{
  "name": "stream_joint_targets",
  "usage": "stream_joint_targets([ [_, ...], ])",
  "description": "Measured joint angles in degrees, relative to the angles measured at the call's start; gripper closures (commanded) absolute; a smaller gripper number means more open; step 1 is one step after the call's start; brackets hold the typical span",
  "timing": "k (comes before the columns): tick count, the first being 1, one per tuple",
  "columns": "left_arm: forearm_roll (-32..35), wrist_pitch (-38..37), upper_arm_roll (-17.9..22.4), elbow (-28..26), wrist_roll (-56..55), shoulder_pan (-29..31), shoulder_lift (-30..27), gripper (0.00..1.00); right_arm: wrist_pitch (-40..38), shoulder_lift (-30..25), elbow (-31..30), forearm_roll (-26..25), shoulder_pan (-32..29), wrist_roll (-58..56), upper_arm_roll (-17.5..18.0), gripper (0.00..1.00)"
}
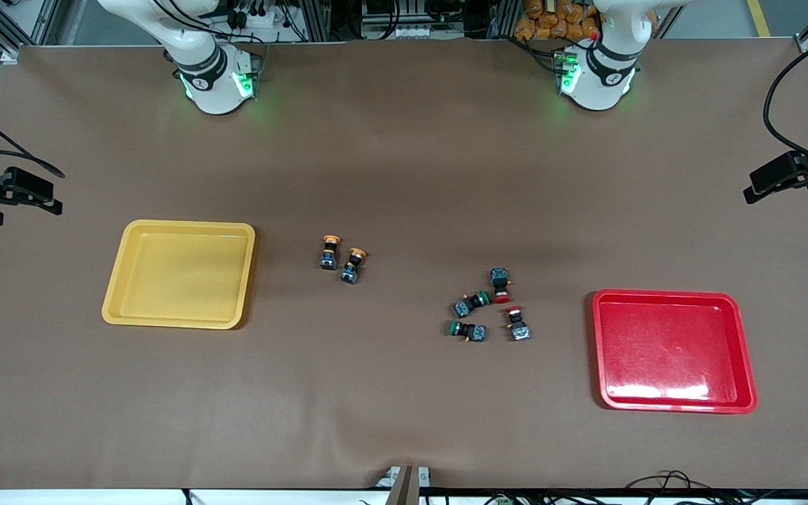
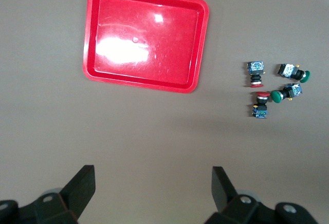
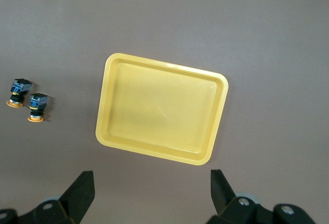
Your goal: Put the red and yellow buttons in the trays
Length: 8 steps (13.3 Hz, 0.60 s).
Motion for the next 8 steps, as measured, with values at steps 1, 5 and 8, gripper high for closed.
stream_joint_targets([
  [1, 0.0, 0.1, 0.0, 0.05, -0.01, 0.02, 0.0, 0.0, 0.0, 0.0, 0.03, 0.0, 0.0, 0.0, 0.0, 0.0],
  [5, -0.03, 0.71, 0.01, 0.14, -0.01, 0.21, 0.0, 0.0, -0.39, 0.0, 0.16, 0.0, 0.0, 0.0, -0.02, 0.0],
  [8, -0.03, 0.73, 0.01, 0.15, -0.01, 0.2, 0.0, 0.0, -2.04, 0.0, 0.26, 0.0, 0.0, 0.0, -0.12, 0.0],
])
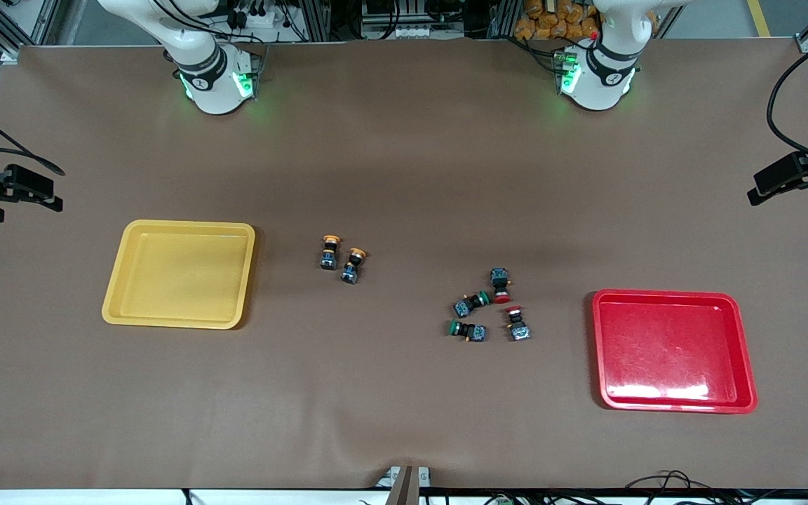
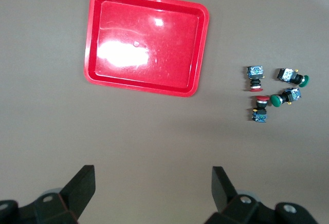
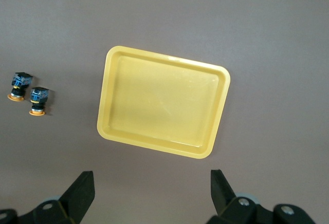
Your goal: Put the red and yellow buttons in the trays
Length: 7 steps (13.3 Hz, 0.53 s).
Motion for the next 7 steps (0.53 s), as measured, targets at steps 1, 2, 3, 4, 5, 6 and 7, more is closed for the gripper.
stream_joint_targets([
  [1, 0.0, 0.0, 0.0, 0.0, 0.0, -0.04, 0.01, 0.0, -0.14, -0.01, 0.04, 0.0, 0.0, 0.0, -0.01, 0.0],
  [2, 0.0, 0.0, -0.01, 0.0, 0.0, -0.09, 0.02, 0.0, -0.2, -0.01, 0.11, 0.0, 0.0, 0.0, -0.03, 0.0],
  [3, 0.0, 0.0, -0.01, 0.0, 0.0, -0.11, 0.03, 0.0, -0.21, -0.01, 0.27, 0.0, 0.0, 0.0, -0.05, 0.0],
  [4, 0.0, 0.0, -0.02, 0.0, 0.0, -0.12, 0.04, 0.0, -0.24, -0.02, 0.5, 0.0, 0.0, 0.0, -0.05, 0.0],
  [5, 0.0, 0.0, -0.03, 0.0, 0.0, -0.16, 0.05, 0.0, -0.32, -0.02, 0.74, 0.0, 0.0, 0.0, -0.05, 0.0],
  [6, 0.0, 0.02, -0.06, 0.0, 0.0, -0.21, 0.1, 0.0, -0.36, -0.02, 1.07, 0.0, 0.0, 0.0, -0.06, 0.0],
  [7, 0.0, 0.03, -0.14, 0.0, 0.0, -0.25, 0.27, 0.0, -0.36, -0.04, 1.57, 0.0, 0.0, 0.0, -0.06, 0.0],
])
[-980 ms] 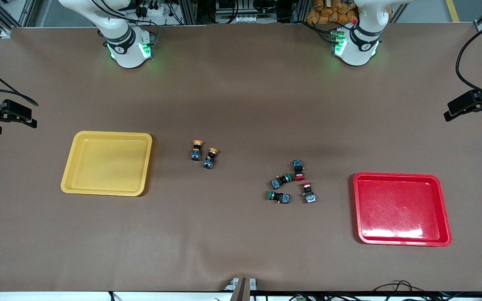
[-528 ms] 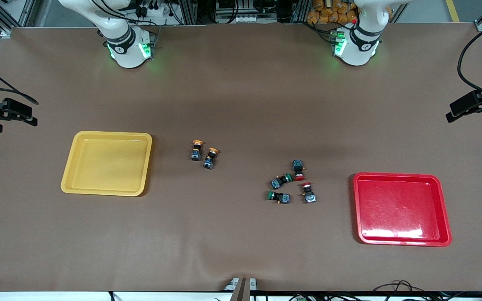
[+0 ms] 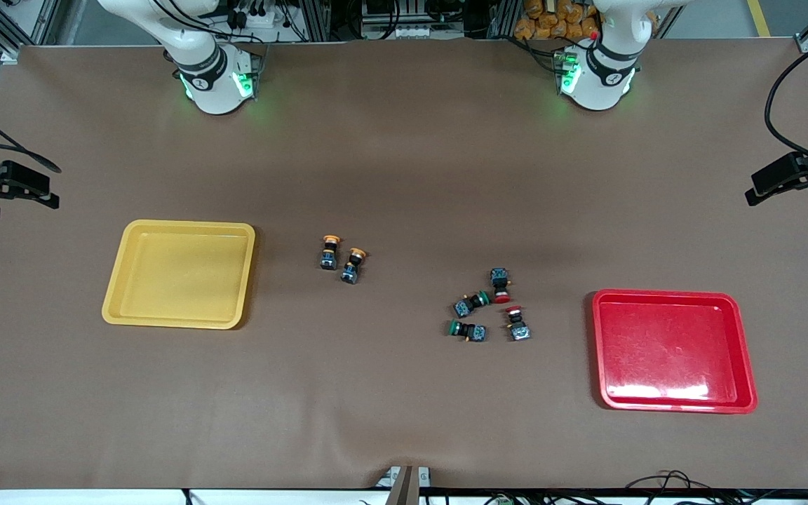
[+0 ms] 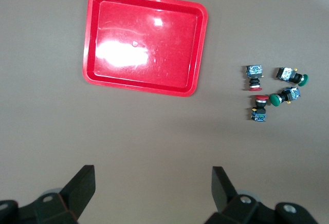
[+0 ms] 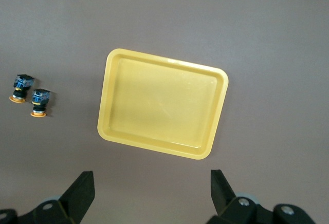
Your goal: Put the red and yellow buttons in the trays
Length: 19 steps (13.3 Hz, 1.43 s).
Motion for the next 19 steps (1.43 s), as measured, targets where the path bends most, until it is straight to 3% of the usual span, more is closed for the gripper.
stream_joint_targets([
  [19, -0.2, 1.78, 0.07, -0.05, -0.05, -2.97, 6.11, 0.0, -1.61, -0.02, 1.91, 0.04, -1.42, -0.85, -0.42, 0.0],
])
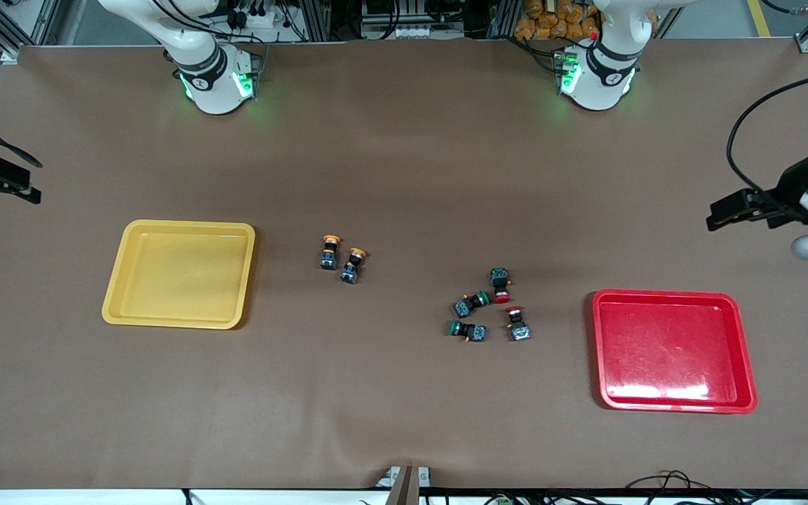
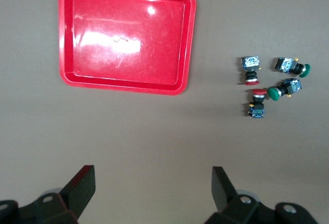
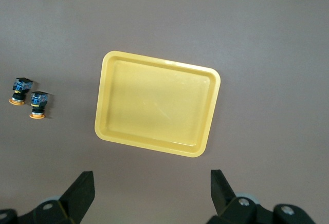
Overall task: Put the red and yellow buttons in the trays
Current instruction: 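Move the left gripper to the red buttons while the right gripper advances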
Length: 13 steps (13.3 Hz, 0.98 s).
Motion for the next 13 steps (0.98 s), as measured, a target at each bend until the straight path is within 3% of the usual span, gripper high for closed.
stream_joint_targets([
  [4, -0.65, -0.76, -1.37, -3.2, -1.07, -2.88, 3.06, 0.0, 0.0, 0.0, 0.13, 0.0, -0.34, -0.34, -0.03, 0.0],
  [9, -0.14, 11.49, -1.66, -4.49, -6.54, -8.03, 8.99, 0.0, -0.11, 0.0, 0.54, 0.17, -0.91, -0.77, -0.01, 0.0],
  [13, 0.87, 13.42, -0.96, -2.78, -6.32, -6.21, 9.85, 0.0, -0.02, 0.01, 1.35, 1.18, -1.04, -0.77, 0.21, 0.0],
])
